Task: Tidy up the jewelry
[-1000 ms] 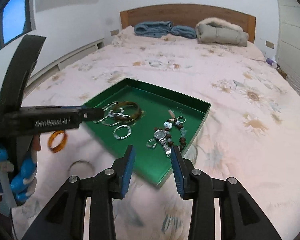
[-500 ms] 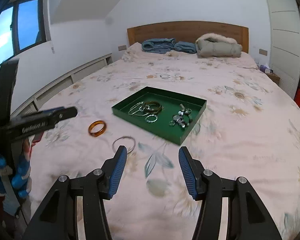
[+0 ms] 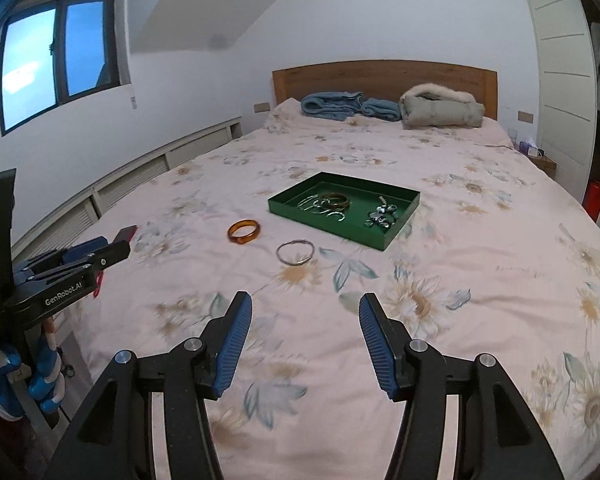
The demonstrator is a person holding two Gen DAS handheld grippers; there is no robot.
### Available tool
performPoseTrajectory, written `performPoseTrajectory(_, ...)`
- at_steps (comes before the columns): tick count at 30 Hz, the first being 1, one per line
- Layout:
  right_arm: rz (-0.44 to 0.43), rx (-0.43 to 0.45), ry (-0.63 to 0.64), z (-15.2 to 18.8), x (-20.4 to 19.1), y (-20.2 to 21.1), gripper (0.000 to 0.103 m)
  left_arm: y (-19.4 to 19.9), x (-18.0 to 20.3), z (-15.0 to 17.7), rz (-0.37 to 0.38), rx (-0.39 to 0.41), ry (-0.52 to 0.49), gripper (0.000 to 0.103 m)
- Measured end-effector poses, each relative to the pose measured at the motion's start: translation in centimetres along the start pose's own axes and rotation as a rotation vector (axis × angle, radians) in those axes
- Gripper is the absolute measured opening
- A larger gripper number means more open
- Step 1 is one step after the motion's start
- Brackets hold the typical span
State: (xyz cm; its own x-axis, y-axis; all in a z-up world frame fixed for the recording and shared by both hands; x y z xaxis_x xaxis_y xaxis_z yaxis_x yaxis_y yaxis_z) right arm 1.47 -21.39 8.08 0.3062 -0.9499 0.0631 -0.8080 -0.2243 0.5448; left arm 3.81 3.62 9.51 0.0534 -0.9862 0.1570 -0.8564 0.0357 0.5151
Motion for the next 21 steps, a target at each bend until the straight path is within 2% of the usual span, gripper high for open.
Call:
performPoseTrajectory(10,-0.018,0.032,-0.011,1.2,-2.7,2.8,0.055,4.6,-0.1,1.4,-0.025,0.079,-0.03,0.042)
performPoseTrajectory(21,-0.021,0.051,-0.015,1.5,-3.4,3.3,0.055,5.2,-0.2,1.9,-0.028,0.086,-0.028,0.042)
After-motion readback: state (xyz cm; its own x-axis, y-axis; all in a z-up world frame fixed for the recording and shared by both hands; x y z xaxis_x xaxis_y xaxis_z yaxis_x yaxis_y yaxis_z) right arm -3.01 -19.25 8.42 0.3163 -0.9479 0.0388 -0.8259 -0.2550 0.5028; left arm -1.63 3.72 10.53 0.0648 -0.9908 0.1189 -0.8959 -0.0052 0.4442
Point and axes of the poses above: each gripper's, at about its wrist camera, not at the fingertips, and y roughly against the way its jaws point, x to its right, z to its underside, the point moved 2 cm from there along -y, roughly the way its jaws point, and after that the axes turned 13 degrees about y, right-handed, at the moved point
